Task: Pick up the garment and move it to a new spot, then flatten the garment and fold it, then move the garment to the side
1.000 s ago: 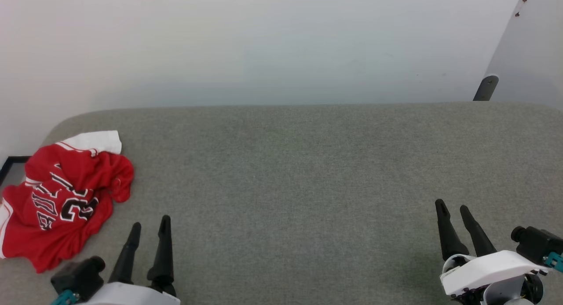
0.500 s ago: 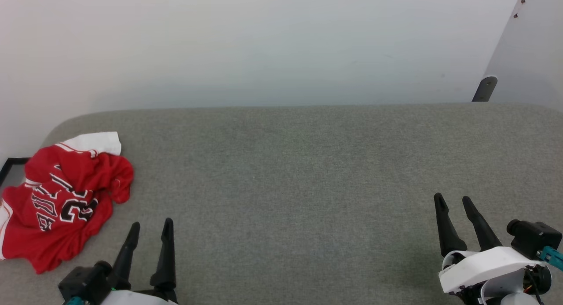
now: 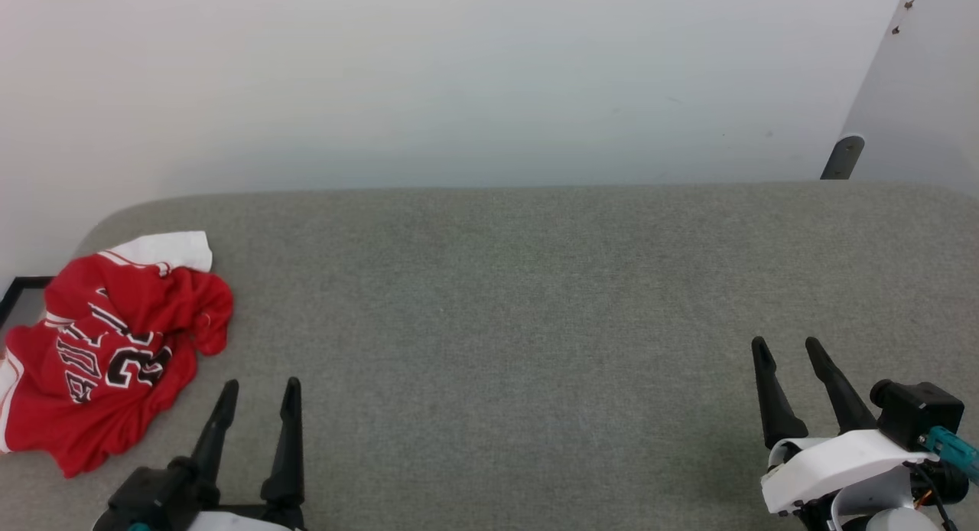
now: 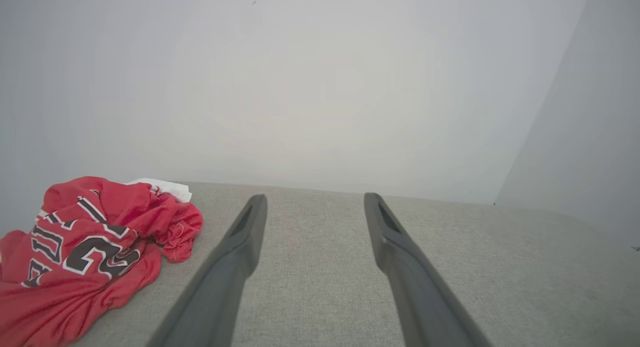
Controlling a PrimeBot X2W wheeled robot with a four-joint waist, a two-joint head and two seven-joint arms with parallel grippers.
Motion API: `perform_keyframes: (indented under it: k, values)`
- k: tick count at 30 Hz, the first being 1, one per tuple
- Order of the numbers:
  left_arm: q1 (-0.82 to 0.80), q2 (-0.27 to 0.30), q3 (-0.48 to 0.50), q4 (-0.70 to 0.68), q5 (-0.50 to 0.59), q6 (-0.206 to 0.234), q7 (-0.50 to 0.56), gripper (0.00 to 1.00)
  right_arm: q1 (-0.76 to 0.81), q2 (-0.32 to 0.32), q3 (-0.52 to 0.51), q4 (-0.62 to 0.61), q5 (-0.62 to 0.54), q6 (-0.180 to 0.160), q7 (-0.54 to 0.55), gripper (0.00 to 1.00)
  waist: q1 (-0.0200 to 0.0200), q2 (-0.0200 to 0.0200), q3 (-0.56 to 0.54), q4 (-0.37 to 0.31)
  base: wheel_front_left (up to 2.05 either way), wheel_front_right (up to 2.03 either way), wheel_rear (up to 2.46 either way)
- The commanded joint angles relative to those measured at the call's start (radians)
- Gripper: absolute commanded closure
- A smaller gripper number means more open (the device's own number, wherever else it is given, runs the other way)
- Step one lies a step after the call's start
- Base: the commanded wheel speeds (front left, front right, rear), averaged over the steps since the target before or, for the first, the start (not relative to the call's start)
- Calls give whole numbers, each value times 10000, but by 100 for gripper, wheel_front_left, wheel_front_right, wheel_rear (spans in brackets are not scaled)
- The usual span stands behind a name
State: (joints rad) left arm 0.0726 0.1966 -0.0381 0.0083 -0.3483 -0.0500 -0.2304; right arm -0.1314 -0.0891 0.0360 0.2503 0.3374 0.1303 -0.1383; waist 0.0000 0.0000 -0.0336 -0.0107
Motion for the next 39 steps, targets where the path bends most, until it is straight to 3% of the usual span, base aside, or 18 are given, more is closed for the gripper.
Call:
perform_keyframes:
  k: [1, 18, 33, 39]
  values:
    - [87, 7, 24, -93, 172, -32, -68, 0, -111, -33, -34, -58, -202, 6, -85, 0, 0, 0, -5, 4, 0, 0, 0]
    - [220, -55, 161, -164, 1312, -340, -359, 0, -26, -14, -91, -107, -1502, 7, -157, 0, 0, 0, -98, -10, 0, 0, 0]
    - [187, -125, 214, -4, 1363, -495, -336, 0, 156, 42, -145, -229, -1488, 7, -46, 0, 0, 0, -128, 35, 0, 0, 0]
    - [-22, -71, 335, 383, 1362, -322, -324, 0, 220, 32, -88, -265, -1405, 8, 5, 0, 0, 0, -272, 552, 0, 0, 0]
